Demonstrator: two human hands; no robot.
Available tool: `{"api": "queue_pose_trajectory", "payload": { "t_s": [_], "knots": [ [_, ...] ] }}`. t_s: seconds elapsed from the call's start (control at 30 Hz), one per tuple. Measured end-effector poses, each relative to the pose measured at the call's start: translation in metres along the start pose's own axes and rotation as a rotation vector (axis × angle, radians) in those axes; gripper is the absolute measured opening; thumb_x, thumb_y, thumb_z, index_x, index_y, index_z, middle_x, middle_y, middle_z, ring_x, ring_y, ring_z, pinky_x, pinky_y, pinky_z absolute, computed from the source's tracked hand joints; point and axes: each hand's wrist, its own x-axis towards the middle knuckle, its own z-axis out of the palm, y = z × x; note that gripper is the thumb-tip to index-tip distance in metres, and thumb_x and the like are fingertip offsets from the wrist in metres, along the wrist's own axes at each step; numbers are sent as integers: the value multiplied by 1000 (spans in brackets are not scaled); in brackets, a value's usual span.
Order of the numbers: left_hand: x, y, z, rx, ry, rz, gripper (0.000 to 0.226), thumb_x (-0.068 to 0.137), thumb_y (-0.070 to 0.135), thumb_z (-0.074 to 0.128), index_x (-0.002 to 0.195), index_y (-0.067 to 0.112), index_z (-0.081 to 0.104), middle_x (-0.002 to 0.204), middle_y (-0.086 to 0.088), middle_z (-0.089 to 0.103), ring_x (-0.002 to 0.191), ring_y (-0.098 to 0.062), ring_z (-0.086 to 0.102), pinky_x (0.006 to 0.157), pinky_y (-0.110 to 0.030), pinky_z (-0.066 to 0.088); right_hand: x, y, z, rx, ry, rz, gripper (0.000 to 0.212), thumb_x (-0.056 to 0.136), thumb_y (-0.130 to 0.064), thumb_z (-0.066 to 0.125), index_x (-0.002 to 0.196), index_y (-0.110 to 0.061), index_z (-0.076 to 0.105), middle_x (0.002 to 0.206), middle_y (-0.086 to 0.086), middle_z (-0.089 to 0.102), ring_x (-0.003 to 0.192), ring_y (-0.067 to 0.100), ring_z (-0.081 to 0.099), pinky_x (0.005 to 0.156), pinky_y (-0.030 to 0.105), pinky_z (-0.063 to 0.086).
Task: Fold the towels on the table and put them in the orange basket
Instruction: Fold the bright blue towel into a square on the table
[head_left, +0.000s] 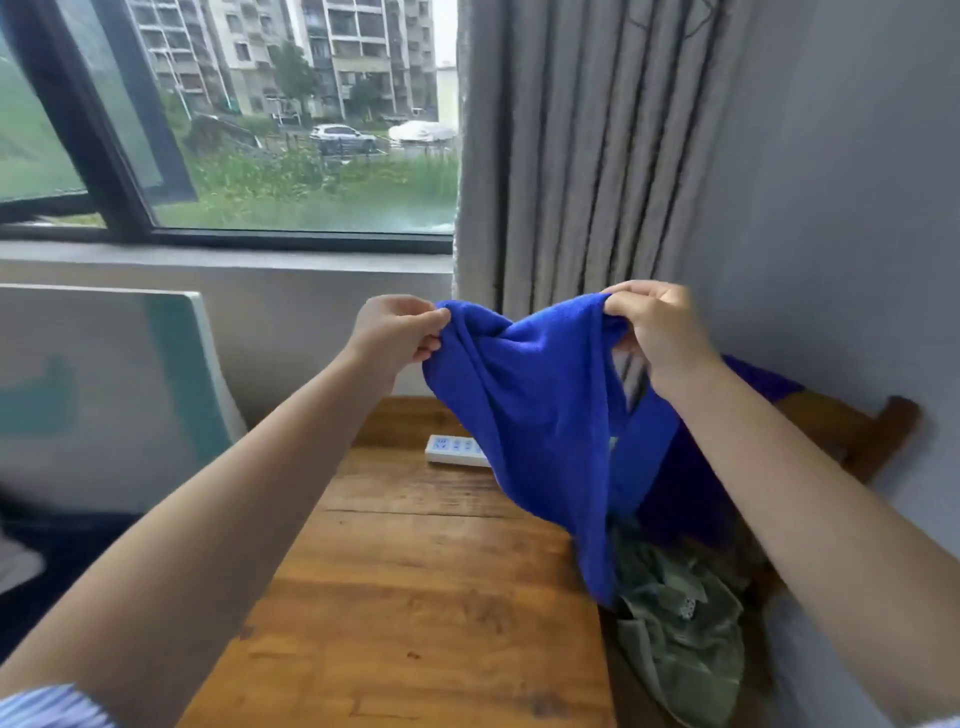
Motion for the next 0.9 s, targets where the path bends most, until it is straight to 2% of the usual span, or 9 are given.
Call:
{"api": "queue_pose_trajectory", "payload": {
  "t_s": [0.1,0.17,0.27,0.37,0.5,0.63,0.7,0.8,0.9],
  "knots": [
    [-13,-8,-43,5,68,-14,22,88,7,56,67,14,55,61,-4,49,33,2,46,48,-12,41,-12,-10,49,2,-72,10,28,75,-1,49,51,-15,53,30,-12,45,32,0,41,39,12,33],
    [-20,-16,-72,17,119,-25,23,88,8,56,66,14,54,61,-3,48,33,2,46,47,-11,41,-18,-12,80,7,-122,20,13,62,-10,50,50,-13,48,30,-11,41,34,2,38,38,12,28],
    [-23,-32,-108,39,205,-54,25,89,8,56,64,14,53,59,-3,48,31,3,45,41,-8,39,-21,-5,118,18,-183,41,2,52,-15,44,52,-13,43,48,2,36,51,12,32,47,22,22],
    [-20,-57,-134,78,257,-111,26,88,7,57,64,14,52,58,-3,48,29,3,45,37,-7,37,-14,18,150,10,-285,90,3,54,-14,43,55,-12,41,55,5,30,53,13,28,47,23,20],
    [-2,-102,-159,189,283,-207,28,85,4,59,59,12,53,43,3,49,28,2,43,37,-7,36,7,65,192,-99,-435,173,10,73,1,43,71,-7,50,66,8,29,62,19,26,53,27,19],
    [31,-143,-172,262,229,-340,29,84,2,59,57,10,53,33,8,46,31,0,41,38,-8,37,30,110,221,-181,-561,282,15,75,5,41,75,-6,52,68,9,31,62,19,27,52,26,22],
    [52,-164,-176,311,197,-405,28,84,4,59,58,11,53,40,2,48,39,-5,42,41,-11,37,44,131,233,-247,-640,329,16,75,5,43,67,-5,53,66,8,37,62,19,32,54,26,28],
    [80,-197,-178,398,203,-466,29,83,6,59,57,14,53,33,9,48,40,-5,42,47,-14,39,63,163,250,-351,-721,383,23,75,3,48,57,-9,56,64,8,45,66,21,40,57,27,34],
    [94,-234,-180,522,253,-469,21,84,11,55,63,15,56,54,4,55,60,-16,52,56,-23,40,76,199,267,-398,-654,364,20,80,-1,49,81,-10,67,79,6,59,78,18,50,69,29,43]
  ]
}}
